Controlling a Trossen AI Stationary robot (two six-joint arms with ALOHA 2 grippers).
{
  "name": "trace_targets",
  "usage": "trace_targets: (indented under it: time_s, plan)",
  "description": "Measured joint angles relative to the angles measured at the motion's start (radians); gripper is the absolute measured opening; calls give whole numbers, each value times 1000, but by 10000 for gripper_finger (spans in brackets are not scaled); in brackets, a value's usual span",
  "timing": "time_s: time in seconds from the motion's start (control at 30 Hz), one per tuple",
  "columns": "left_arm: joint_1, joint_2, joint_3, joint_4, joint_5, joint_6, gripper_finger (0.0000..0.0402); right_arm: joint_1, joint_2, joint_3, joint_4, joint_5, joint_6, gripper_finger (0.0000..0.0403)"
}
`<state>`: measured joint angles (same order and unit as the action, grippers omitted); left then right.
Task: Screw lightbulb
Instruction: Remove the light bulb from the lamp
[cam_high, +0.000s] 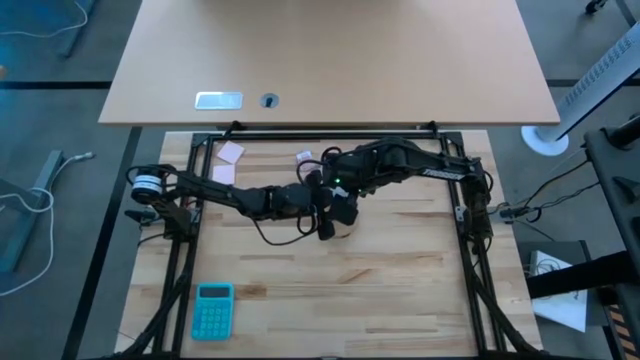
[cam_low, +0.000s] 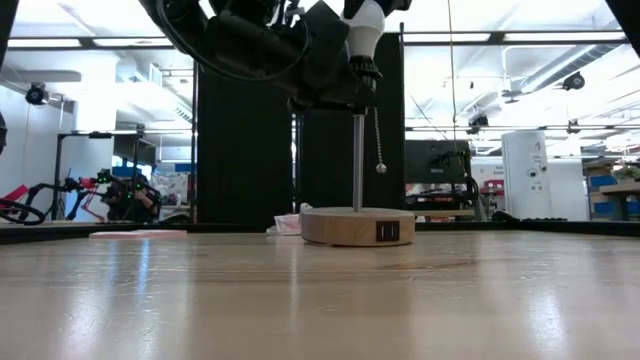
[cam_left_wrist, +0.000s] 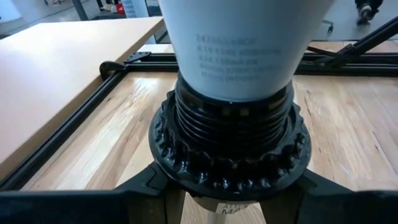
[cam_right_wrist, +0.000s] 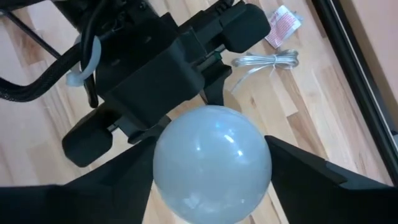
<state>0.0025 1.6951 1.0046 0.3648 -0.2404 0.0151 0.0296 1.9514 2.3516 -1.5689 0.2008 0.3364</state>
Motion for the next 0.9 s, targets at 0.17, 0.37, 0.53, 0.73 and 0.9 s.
trace_targets:
  time_s: [0.17, 0.37, 0.53, 0.73, 0.9]
  plan:
    - [0, -13, -1, -18, 19, 10, 146, 0, 0, 0, 4, -7, -89, 254]
    - [1, -19, -1, -26, 38, 35, 146, 1, -1, 1, 5, -19, -323, 257]
    - [1, -20, -1, -26, 59, 41, 146, 0, -2, 1, 2, -60, -591, 251]
    - [1, -20, -1, -26, 68, 42, 146, 0, -2, 1, -1, -80, -807, 257]
    - [1, -22, -1, -32, 72, 42, 146, 1, -2, 1, 9, -76, -779, 274]
